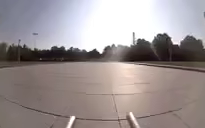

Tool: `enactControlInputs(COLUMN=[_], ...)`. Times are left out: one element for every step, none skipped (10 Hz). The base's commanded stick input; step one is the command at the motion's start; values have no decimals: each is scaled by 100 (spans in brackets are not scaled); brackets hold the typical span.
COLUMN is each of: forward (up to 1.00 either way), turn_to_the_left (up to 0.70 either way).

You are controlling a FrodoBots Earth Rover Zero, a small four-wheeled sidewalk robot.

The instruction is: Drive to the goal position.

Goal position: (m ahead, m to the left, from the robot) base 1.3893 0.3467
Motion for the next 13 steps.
enactControlInputs(forward=[70, 70, 70, 70, 70, 70, 70, 70, 70, 70, 70, 70, 70], turn_to_the_left=[0, 0, 0, 0, 0, 0, 0, 0, 0, 0, 0, 0, 0])
